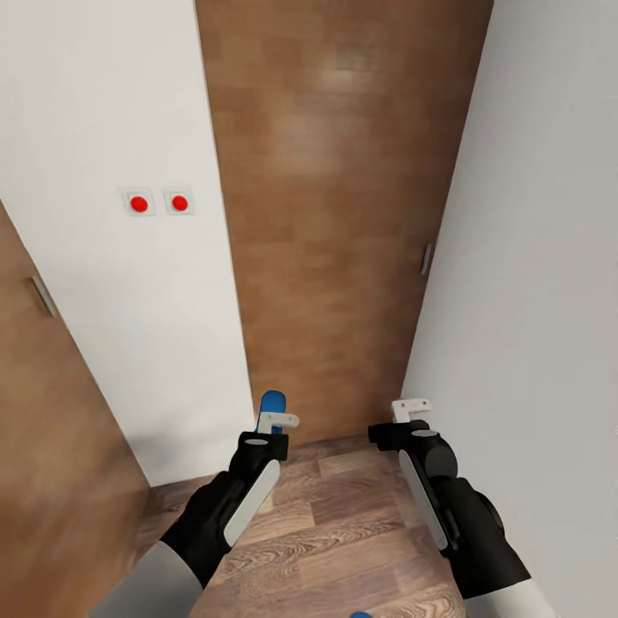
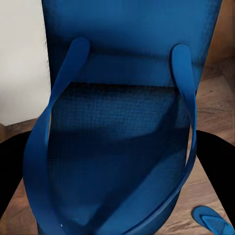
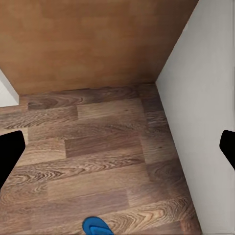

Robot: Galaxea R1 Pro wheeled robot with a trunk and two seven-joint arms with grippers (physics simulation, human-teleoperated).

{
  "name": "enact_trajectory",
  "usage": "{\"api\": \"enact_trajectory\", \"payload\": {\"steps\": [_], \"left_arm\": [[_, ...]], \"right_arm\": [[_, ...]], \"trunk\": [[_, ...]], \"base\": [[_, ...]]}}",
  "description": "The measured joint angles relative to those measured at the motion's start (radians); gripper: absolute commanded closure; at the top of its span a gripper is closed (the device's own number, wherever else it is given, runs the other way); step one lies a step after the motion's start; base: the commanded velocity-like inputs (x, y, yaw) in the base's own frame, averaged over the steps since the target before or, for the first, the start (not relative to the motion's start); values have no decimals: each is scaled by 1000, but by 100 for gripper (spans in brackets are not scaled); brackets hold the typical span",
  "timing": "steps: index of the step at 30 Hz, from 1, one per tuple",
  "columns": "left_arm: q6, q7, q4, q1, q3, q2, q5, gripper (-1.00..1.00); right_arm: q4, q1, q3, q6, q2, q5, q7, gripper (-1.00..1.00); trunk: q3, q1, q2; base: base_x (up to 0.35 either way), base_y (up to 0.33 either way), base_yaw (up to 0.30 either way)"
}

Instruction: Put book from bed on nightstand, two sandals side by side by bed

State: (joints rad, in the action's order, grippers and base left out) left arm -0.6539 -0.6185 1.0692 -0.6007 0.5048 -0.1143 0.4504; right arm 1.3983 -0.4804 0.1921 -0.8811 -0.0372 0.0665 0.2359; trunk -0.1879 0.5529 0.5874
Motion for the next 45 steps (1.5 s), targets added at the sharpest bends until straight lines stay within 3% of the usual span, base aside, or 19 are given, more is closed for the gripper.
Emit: {"api": "enact_trajectory", "payload": {"steps": [17, 33, 45], "left_arm": [[5, -5, 0, 0, 10, 1, -11, 100], [6, -3, 8, 0, 10, 0, -11, 100], [4, -2, 8, 0, 11, 0, -10, 100]], "right_arm": [[0, 0, 0, 0, 1, 0, 0, -100], [-10, 0, -1, 6, 0, -1, -4, -100], [-6, 0, 0, 1, -1, 0, -4, -100]], "trunk": [[0, 0, 0], [0, 0, 0], [0, 0, 0]], "base": [[81, 97, -280], [113, 74, -5], [263, 187, -59]]}}
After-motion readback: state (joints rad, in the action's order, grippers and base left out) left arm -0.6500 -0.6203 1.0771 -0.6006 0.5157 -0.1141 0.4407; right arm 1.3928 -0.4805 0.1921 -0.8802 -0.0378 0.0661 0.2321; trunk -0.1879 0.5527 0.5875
